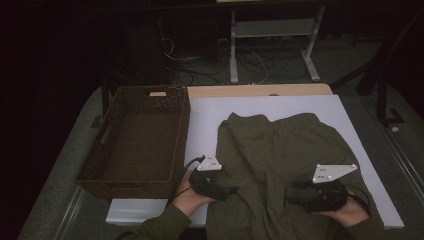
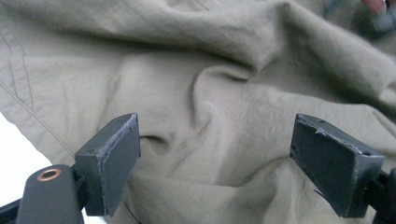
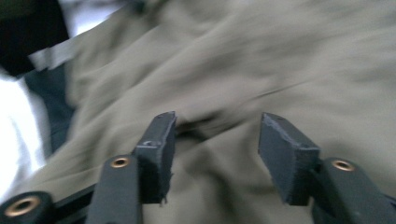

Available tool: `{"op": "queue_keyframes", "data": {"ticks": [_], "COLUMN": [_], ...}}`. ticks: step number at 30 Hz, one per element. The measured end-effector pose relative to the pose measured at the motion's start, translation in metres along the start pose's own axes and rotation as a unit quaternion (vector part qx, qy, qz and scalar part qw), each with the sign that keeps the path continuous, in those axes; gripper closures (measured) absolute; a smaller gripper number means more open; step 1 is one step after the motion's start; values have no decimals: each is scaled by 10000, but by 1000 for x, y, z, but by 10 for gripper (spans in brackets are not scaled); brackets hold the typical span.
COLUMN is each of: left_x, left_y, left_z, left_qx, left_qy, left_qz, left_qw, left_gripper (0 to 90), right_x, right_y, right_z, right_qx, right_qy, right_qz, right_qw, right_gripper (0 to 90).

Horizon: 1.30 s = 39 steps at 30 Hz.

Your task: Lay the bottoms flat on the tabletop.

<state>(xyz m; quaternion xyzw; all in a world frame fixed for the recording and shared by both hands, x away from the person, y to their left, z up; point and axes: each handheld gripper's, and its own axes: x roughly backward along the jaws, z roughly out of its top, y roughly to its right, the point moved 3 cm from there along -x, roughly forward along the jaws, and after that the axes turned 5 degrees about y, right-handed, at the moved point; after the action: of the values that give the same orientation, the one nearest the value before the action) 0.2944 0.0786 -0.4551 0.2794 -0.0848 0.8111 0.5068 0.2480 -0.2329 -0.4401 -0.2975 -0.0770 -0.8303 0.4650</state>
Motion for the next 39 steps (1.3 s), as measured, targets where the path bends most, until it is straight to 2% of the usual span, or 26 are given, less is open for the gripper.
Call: {"op": "queue_keyframes", "data": {"ticks": [3,8,9,10,12,14,15,16,18,21,27,31,35,38,39], "left_x": [-1,-4,-7,-9,-13,-14,-13,-13,-11,-2,18,34,41,40,40], "left_y": [3,19,22,23,24,23,21,21,21,23,30,35,41,39,37], "left_z": [-2,-8,-10,-11,-14,-14,-13,-14,-14,-15,-24,-37,-43,-41,-39], "left_qx": [-40,-289,-313,-419,-551,-635,-616,-640,-582,-576,-347,-197,-161,-88,-51], "left_qy": [-59,-256,-307,-376,-531,-525,-566,-604,-668,-749,-823,-957,-1076,-854,-758], "left_qz": [-83,-460,-516,-518,-443,-359,-451,-480,-522,-494,-546,-604,-582,-493,-436], "left_qw": [9999,9982,9977,9971,9961,9960,9955,9950,9947,9943,9945,9934,9924,9951,9962], "left_gripper": [160,205,230,277,349,539,626,759,890,896,897,897,897,876,805], "right_x": [2,-3,-3,-4,-6,-8,-8,-9,-9,-10,-12,-13,-13,-14,-14], "right_y": [14,23,24,25,27,29,30,31,33,34,35,35,37,40,41], "right_z": [3,5,5,6,8,10,10,10,10,10,10,11,11,10,10], "right_qx": [-148,-234,-228,-237,-225,-220,-223,-238,-248,-264,-243,-233,-247,-295,-311], "right_qy": [120,145,148,147,159,173,176,176,172,172,151,136,112,62,39], "right_qz": [-288,-356,-356,-367,-402,-481,-499,-503,-549,-566,-533,-533,-610,-735,-781], "right_qw": [9994,9990,9990,9989,9988,9984,9984,9983,9980,9979,9982,9982,9978,9968,9965], "right_gripper": [404,396,396,394,388,377,377,373,369,368,365,360,350,337,331]}}
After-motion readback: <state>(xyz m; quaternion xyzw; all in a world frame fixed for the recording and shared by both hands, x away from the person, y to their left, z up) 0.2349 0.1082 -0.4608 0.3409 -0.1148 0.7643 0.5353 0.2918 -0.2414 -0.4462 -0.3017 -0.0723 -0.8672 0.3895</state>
